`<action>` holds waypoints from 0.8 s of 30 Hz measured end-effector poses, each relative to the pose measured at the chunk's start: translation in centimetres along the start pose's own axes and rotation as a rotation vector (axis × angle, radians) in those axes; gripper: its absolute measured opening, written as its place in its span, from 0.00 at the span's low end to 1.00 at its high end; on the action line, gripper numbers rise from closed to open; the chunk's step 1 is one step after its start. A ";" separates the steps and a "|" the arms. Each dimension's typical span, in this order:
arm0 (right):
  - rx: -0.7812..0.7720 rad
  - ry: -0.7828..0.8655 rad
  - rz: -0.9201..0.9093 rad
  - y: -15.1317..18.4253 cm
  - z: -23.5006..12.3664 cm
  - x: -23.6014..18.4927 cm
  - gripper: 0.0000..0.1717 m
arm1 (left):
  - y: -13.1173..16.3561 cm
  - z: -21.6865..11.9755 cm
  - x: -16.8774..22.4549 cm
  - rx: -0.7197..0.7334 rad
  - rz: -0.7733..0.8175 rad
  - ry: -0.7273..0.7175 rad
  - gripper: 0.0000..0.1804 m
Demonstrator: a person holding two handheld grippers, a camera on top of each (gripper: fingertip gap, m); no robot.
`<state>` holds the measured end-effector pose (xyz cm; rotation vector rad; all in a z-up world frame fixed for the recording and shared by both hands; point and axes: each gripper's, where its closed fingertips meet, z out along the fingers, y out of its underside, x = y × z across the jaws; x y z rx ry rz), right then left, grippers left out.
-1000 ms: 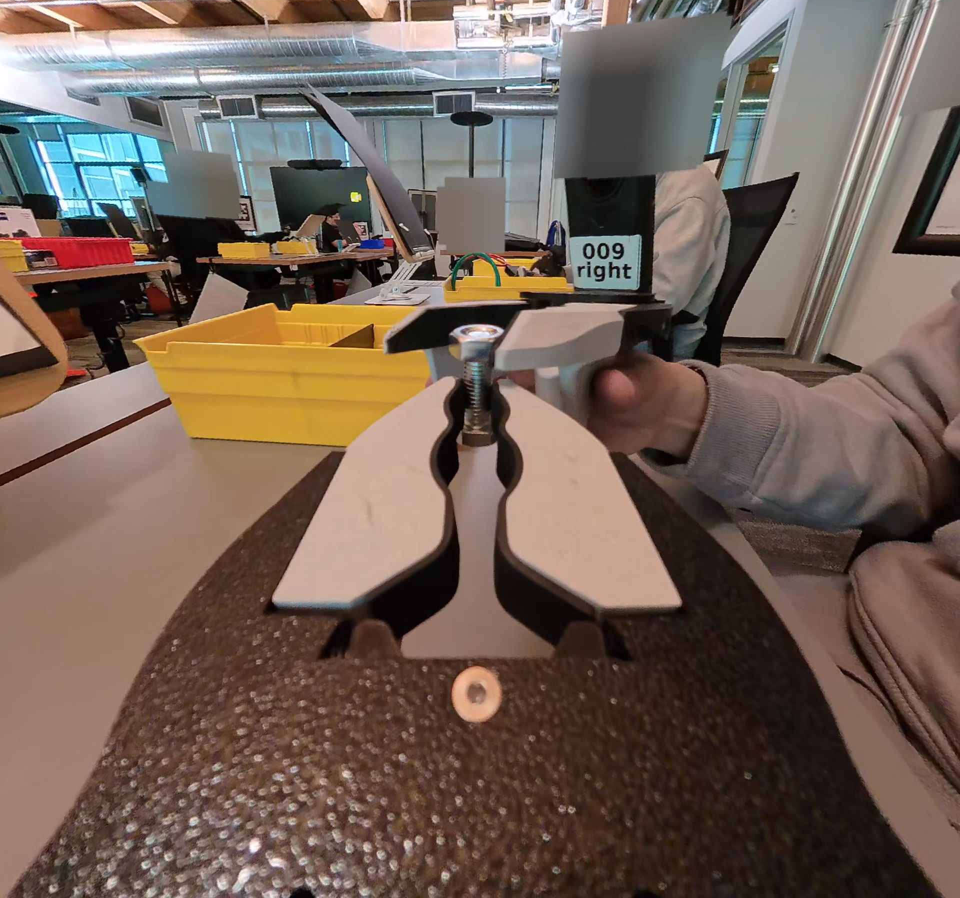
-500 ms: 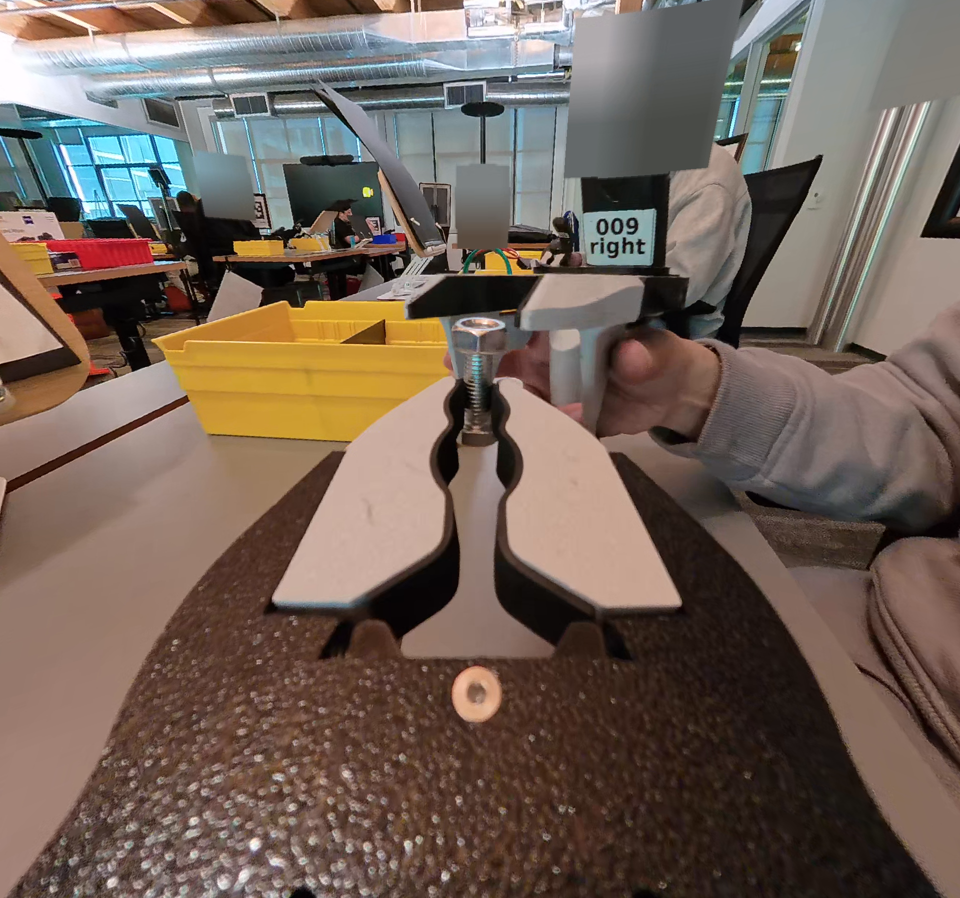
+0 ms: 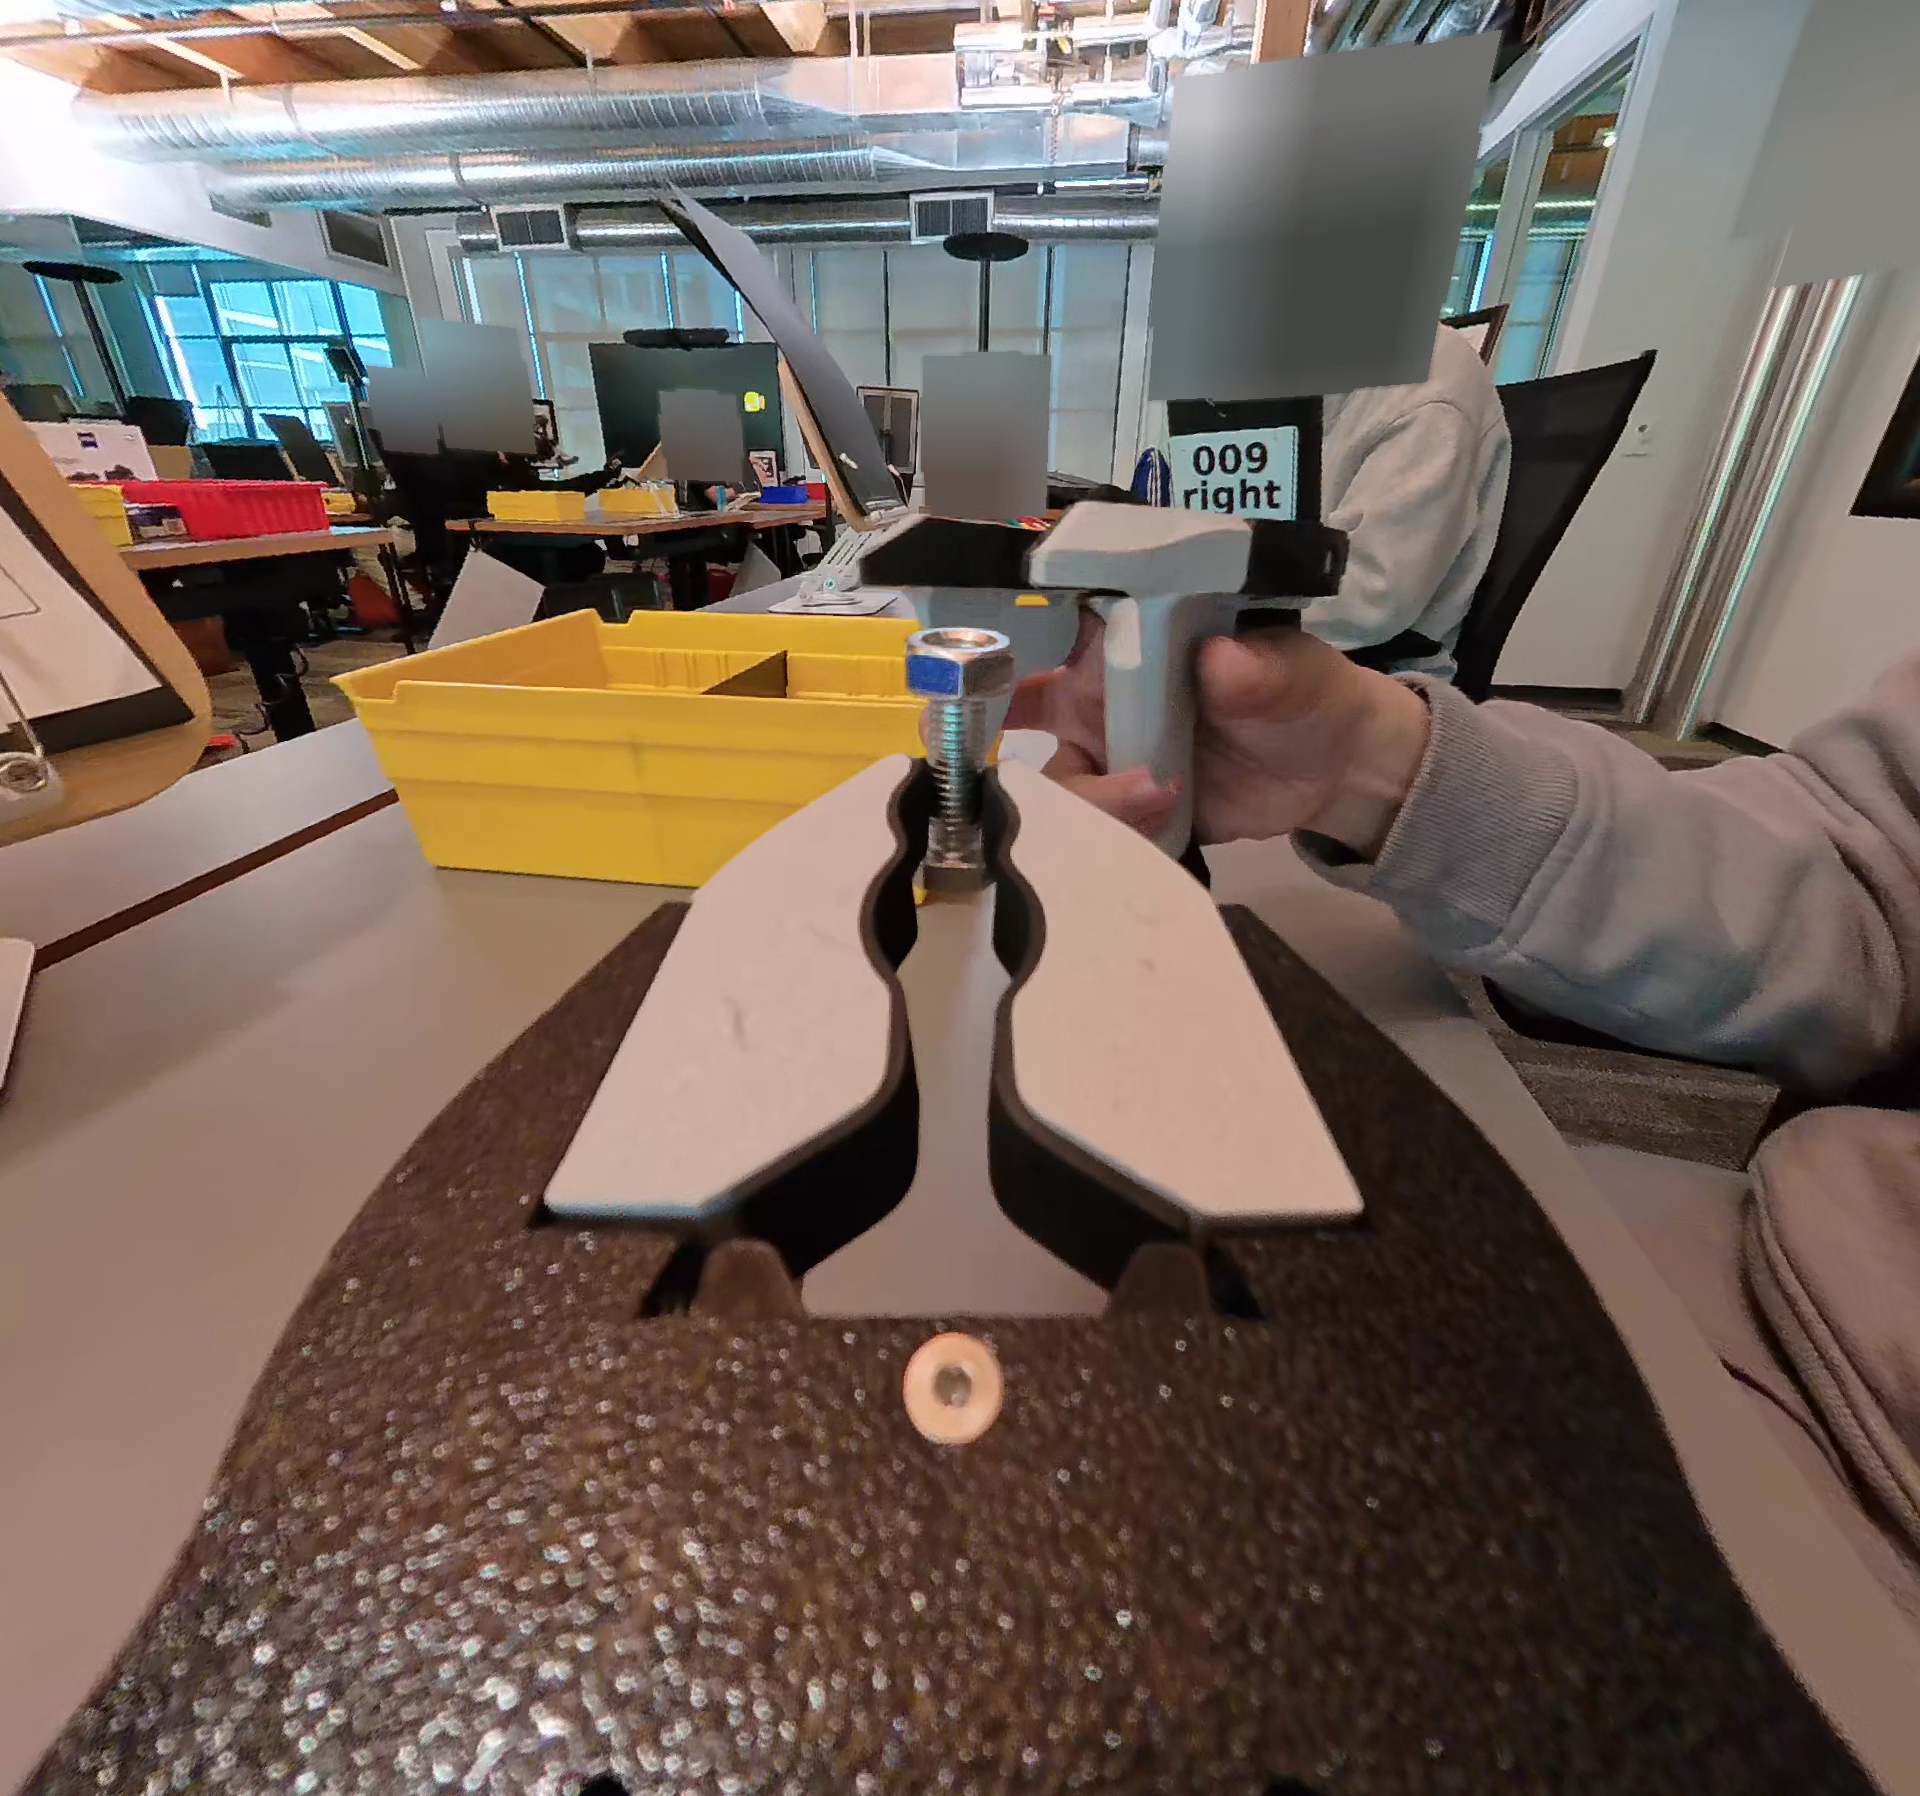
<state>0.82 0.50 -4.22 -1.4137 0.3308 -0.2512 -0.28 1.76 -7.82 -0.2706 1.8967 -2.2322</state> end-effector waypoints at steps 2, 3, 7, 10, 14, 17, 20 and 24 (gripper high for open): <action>-0.044 -0.020 -0.042 0.8 1.0 -1.1 0.22 | 0.1 0.1 0.1 -0.007 0.006 0.003 0.05; -0.065 -0.023 -0.065 1.2 1.4 -1.6 0.22 | 0.2 0.1 0.1 -0.012 0.010 0.001 0.05; -0.080 0.003 -0.078 1.8 2.4 -2.1 0.18 | 0.2 0.1 0.0 -0.013 0.015 -0.004 0.05; -0.089 0.039 -0.072 2.0 2.5 -1.7 0.17 | 0.1 0.0 0.0 -0.011 0.015 -0.006 0.05; -0.077 0.026 -0.074 1.8 2.6 -2.1 0.11 | 0.1 0.1 0.0 -0.013 0.014 -0.006 0.05; -0.096 0.003 -0.109 1.8 2.4 -2.2 0.11 | 0.1 0.1 0.2 -0.014 0.017 0.008 0.05; -0.098 -0.105 -0.101 1.6 1.8 -2.9 0.11 | 0.0 0.3 1.1 -0.008 0.014 0.070 0.05; -0.082 -0.300 -0.086 1.3 0.3 -4.7 0.11 | -0.2 0.5 3.5 0.007 -0.027 0.241 0.05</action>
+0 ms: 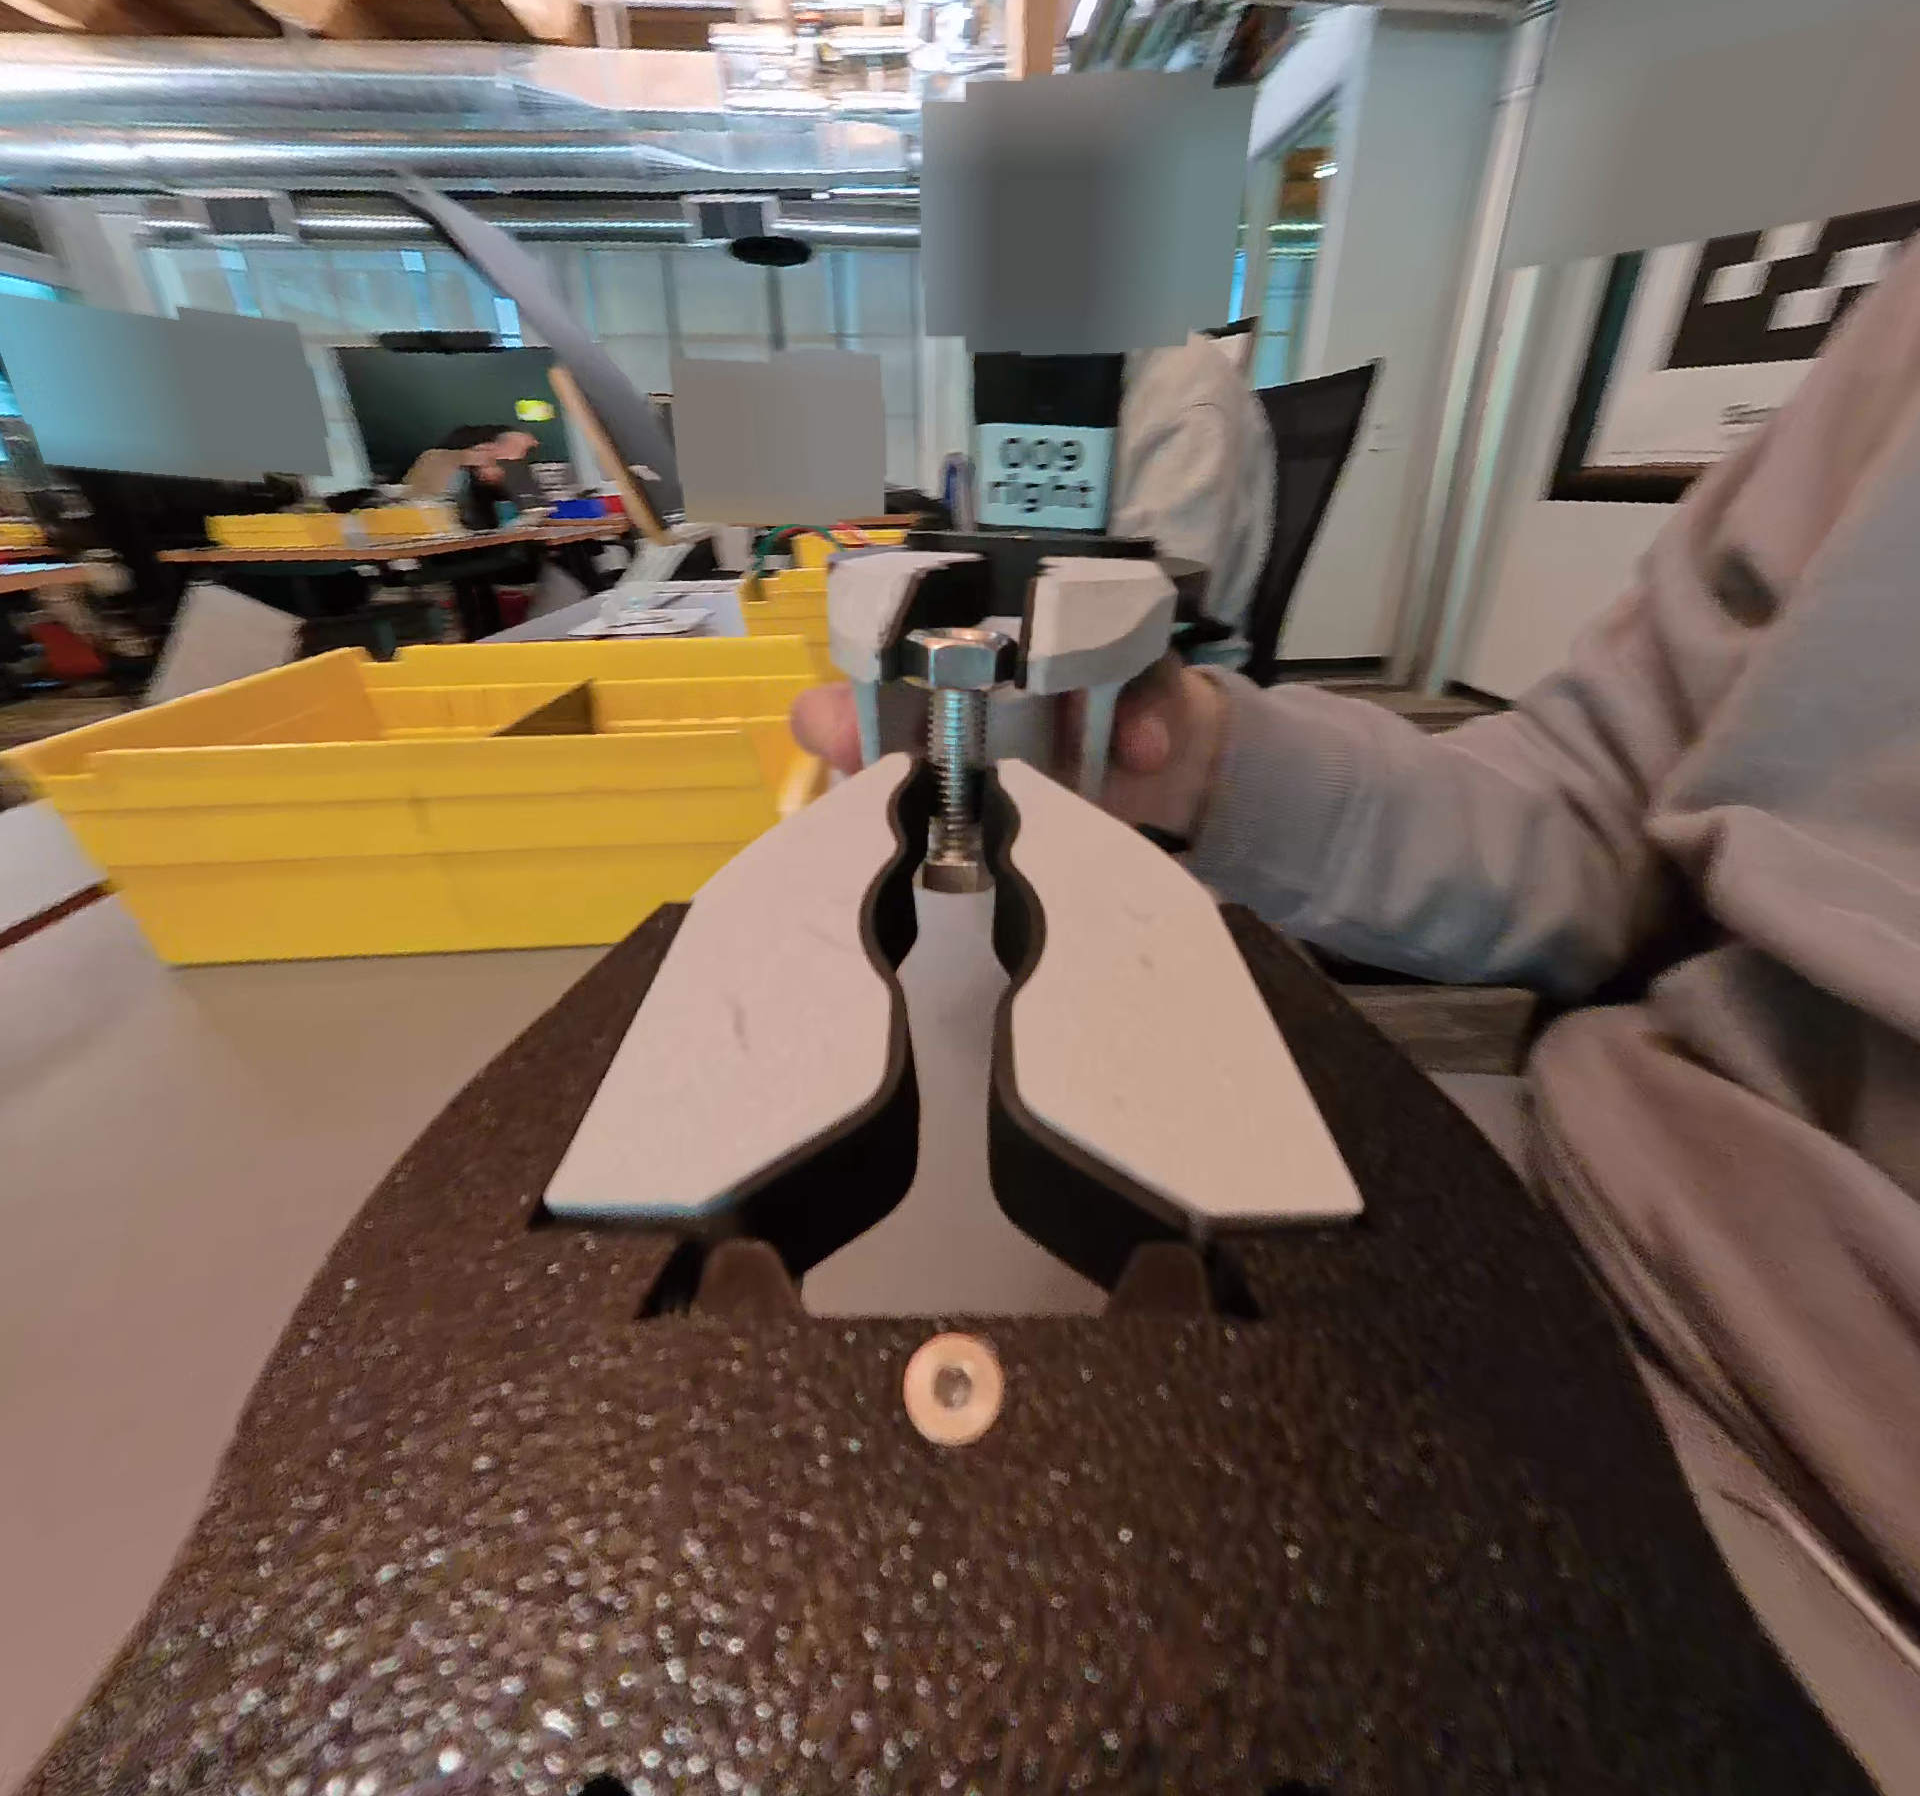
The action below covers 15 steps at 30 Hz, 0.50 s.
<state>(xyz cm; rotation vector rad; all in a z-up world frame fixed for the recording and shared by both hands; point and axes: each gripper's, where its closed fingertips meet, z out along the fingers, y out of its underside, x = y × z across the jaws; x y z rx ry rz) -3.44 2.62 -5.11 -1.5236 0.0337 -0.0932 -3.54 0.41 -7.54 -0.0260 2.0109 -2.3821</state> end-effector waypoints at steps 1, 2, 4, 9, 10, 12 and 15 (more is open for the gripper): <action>0.007 -0.038 0.002 -0.1 -0.2 -0.5 0.11 | -0.1 0.1 0.6 0.008 -0.021 0.046 0.05; 0.019 -0.073 0.009 -0.3 -0.3 -1.0 0.11 | -0.2 0.2 1.1 0.019 -0.038 0.087 0.05; 0.047 -0.141 0.032 -0.6 -0.4 -1.9 0.11 | -0.4 0.2 2.0 0.037 -0.063 0.159 0.05; 0.088 -0.260 0.061 -1.1 -0.4 -3.6 0.11 | -0.9 0.1 3.8 0.066 -0.120 0.299 0.05; 0.085 -0.252 0.071 -1.0 -0.4 -3.4 0.11 | -0.9 0.2 3.7 0.062 -0.114 0.285 0.05; 0.084 -0.167 0.087 -0.8 -0.5 -2.2 0.11 | -0.6 0.2 2.4 0.051 -0.087 0.192 0.05; 0.068 -0.016 0.090 -0.6 -0.8 0.2 0.19 | -0.7 -0.5 -0.6 0.053 -0.013 -0.040 0.05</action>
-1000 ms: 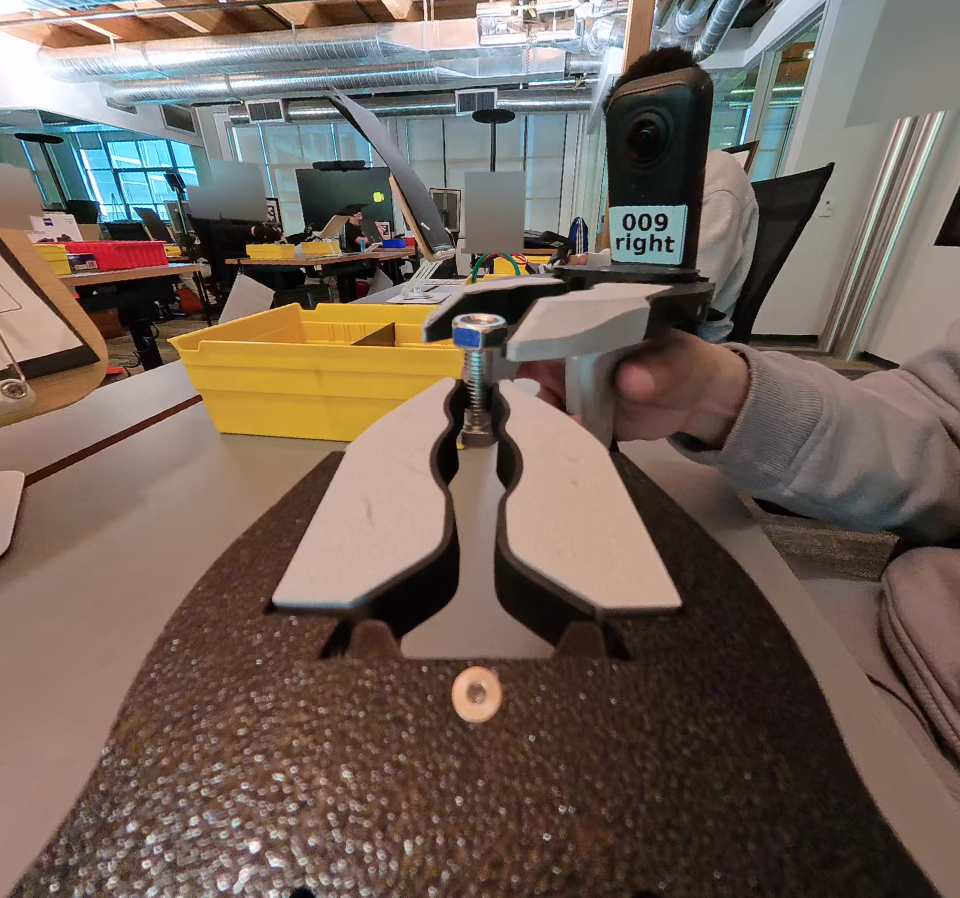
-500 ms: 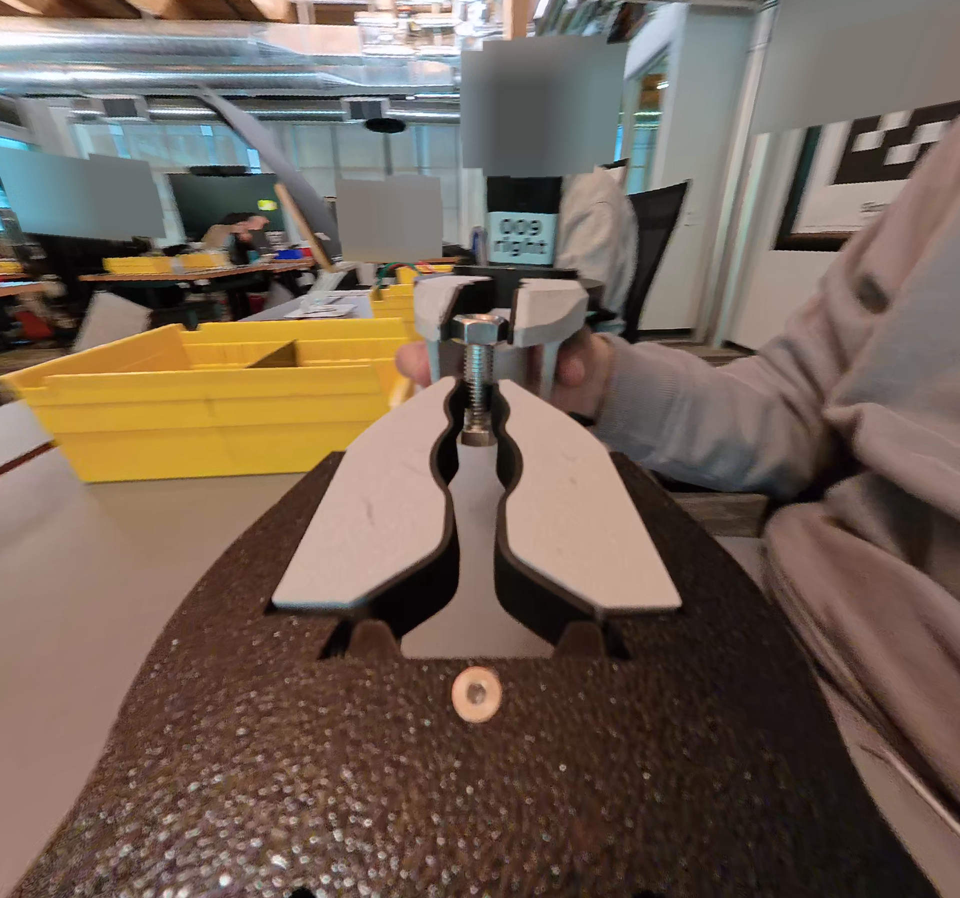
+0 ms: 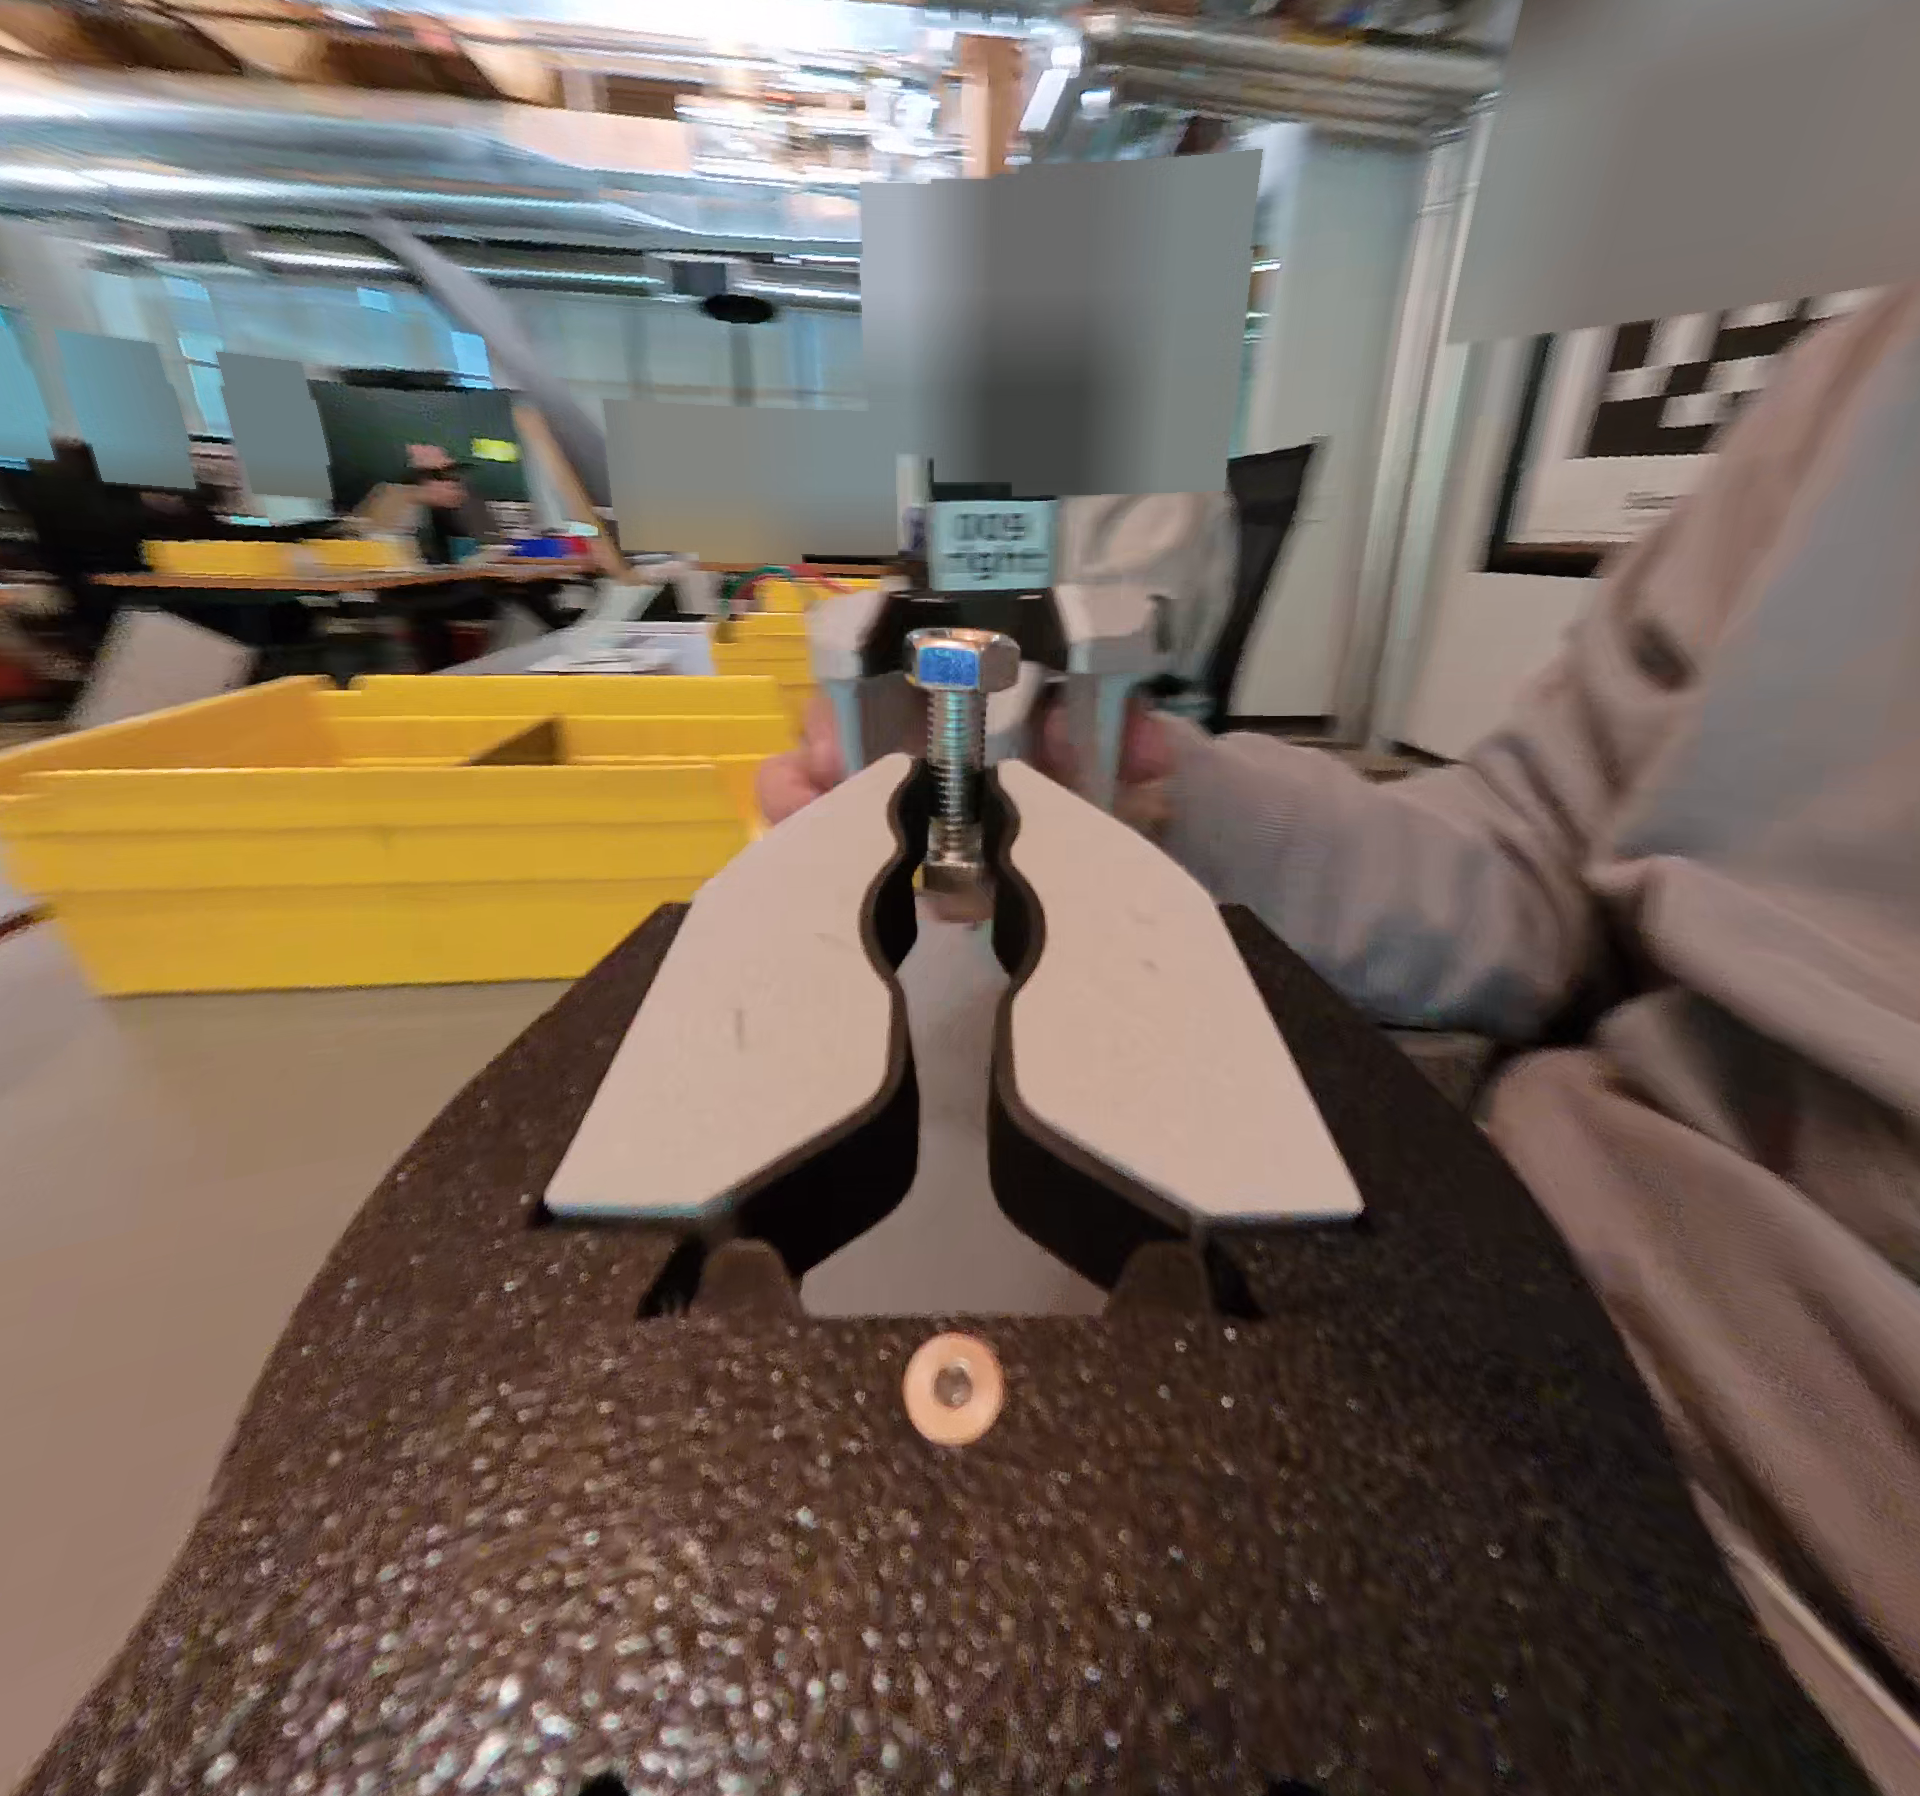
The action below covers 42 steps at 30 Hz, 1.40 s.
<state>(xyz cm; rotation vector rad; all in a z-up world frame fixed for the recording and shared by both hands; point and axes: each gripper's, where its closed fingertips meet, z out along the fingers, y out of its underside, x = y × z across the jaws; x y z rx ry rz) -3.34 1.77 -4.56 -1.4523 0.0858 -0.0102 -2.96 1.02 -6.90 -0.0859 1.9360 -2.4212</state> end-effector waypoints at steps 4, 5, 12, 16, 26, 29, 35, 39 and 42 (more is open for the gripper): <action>-0.030 0.246 -0.051 0.3 0.7 2.8 0.24 | 0.1 -1.3 -3.4 -0.049 0.122 -0.287 0.05; -0.025 0.325 -0.055 0.3 1.0 3.6 0.26 | 0.3 -1.5 -3.9 -0.070 0.149 -0.336 0.05; -0.026 0.487 -0.103 1.1 2.5 4.3 0.14 | 1.0 -1.2 -4.2 -0.147 0.230 -0.410 0.05; -0.028 0.472 -0.099 1.1 2.4 4.2 0.11 | 1.0 -1.1 -4.0 -0.138 0.211 -0.386 0.05; -0.032 0.037 -0.084 0.0 1.2 0.0 0.11 | 0.2 0.4 0.5 -0.011 0.017 0.022 0.05; 0.026 -0.080 -0.030 -0.6 1.2 -1.4 0.11 | -0.4 0.4 2.1 0.038 -0.060 0.153 0.05; 0.051 -0.165 -0.007 -0.7 0.8 -2.4 0.11 | -0.5 0.4 3.1 0.041 -0.127 0.248 0.05; 0.056 -0.172 -0.003 -0.7 0.8 -2.5 0.11 | -0.4 0.5 3.3 0.038 -0.130 0.257 0.05; 0.047 -0.093 -0.003 -0.4 0.8 -1.5 0.11 | -0.1 0.5 2.2 0.015 -0.080 0.168 0.05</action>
